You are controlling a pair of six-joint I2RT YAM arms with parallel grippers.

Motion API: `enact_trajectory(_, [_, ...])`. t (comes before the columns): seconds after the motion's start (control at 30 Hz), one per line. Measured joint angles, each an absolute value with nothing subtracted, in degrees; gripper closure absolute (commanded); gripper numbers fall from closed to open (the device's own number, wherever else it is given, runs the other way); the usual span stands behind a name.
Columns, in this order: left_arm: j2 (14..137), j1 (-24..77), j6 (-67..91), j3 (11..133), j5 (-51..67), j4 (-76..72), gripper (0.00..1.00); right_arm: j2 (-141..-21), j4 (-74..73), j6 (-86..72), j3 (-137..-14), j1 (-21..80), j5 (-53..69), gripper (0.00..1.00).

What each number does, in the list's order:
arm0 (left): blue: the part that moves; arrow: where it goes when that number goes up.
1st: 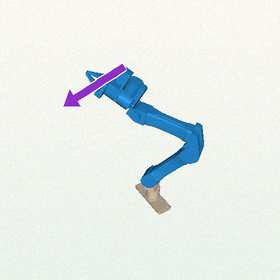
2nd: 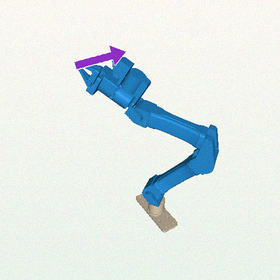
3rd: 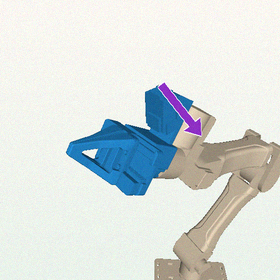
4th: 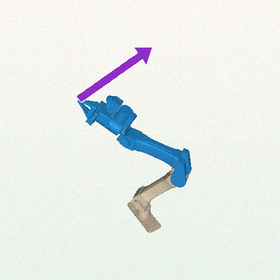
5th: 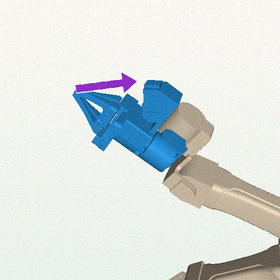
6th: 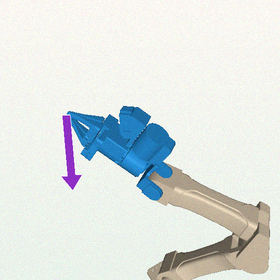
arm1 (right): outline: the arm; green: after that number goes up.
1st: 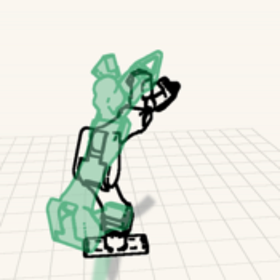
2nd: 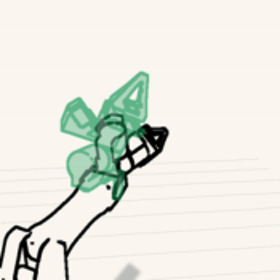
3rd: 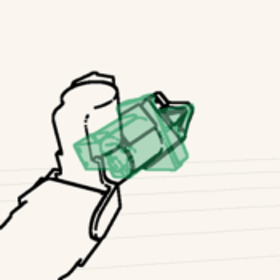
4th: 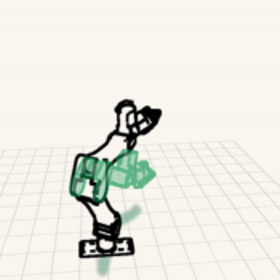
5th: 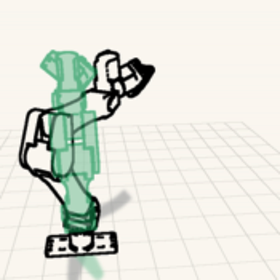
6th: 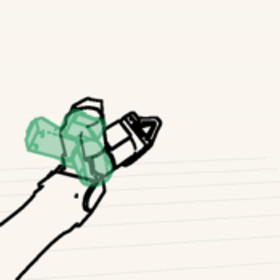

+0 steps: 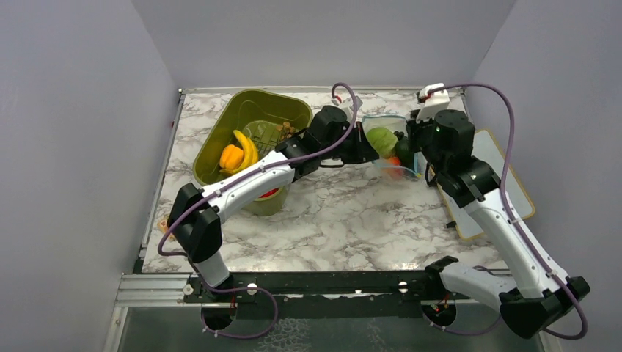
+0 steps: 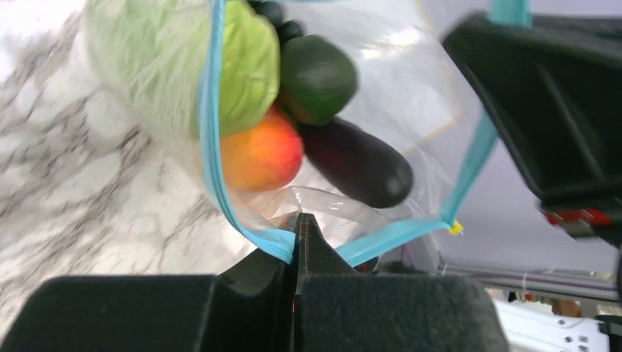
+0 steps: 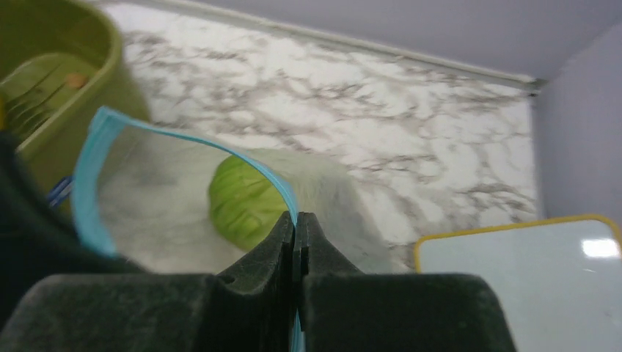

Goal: Open the zip-top bag and remove the fake food

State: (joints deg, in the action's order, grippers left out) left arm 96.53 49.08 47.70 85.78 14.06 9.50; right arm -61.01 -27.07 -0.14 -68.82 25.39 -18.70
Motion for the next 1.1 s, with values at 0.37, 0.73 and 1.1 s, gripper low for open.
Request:
enact_trajectory(0.37, [93.80,42.96,46.52,63.46,17.72,9.78,0.87,-63.05,-27.97,-14.96,-52.84,25.50,7.07,0.99])
enact_trajectory(0.73, [81.36,42.87,45.41,61.95,15.42,12.08,0.60,-63.64,-26.63,-20.32,-53.34,25.50,12.73,0.99])
enact_trajectory(1.1, [72.90,42.87,46.17,54.63,15.29,8.19,0.35,-63.29,-24.93,-22.11,-54.35,25.50,13.02,0.99])
